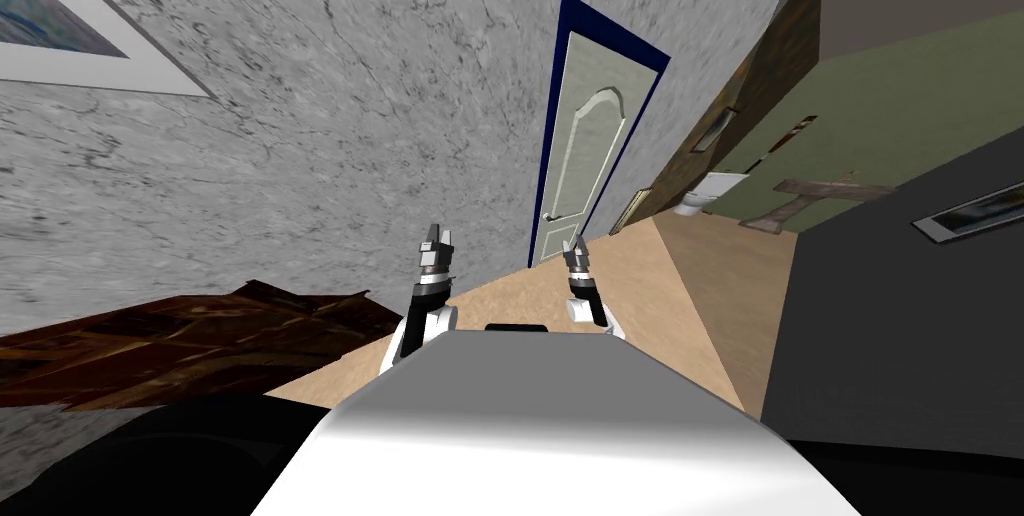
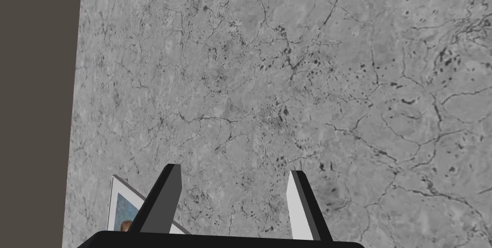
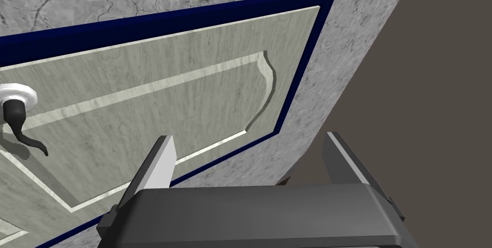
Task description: Pull the door open
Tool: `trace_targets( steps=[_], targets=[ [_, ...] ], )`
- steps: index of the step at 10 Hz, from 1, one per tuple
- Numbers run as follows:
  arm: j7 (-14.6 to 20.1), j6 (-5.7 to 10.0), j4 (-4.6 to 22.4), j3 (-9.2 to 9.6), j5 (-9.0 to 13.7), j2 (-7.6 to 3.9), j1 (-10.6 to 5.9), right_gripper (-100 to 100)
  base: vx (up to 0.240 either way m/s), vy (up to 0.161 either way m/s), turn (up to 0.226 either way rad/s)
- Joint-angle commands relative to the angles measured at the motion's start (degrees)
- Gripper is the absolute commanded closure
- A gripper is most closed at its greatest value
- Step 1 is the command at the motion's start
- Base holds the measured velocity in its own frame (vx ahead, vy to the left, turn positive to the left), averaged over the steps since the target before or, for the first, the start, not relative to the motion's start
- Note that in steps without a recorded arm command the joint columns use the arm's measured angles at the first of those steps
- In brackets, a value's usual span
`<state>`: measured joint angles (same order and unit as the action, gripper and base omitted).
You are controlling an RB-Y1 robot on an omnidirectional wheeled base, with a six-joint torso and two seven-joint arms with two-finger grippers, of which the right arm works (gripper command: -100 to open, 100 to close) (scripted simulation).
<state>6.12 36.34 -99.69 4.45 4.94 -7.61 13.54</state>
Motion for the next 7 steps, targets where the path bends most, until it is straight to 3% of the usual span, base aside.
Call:
trace_targets(
  steps=[1, 7],
  targets=[
    [0.0, 0.12, 2.3, -0.04, 0.7, -0.52, -0.88, -100, 0.068, -0.104, 0.142],
    [-0.3, 0.52, 11.0, 0.09, 3.3, -2.01, -4.20, -100, 0.061, -0.107, 0.148]
  ],
)
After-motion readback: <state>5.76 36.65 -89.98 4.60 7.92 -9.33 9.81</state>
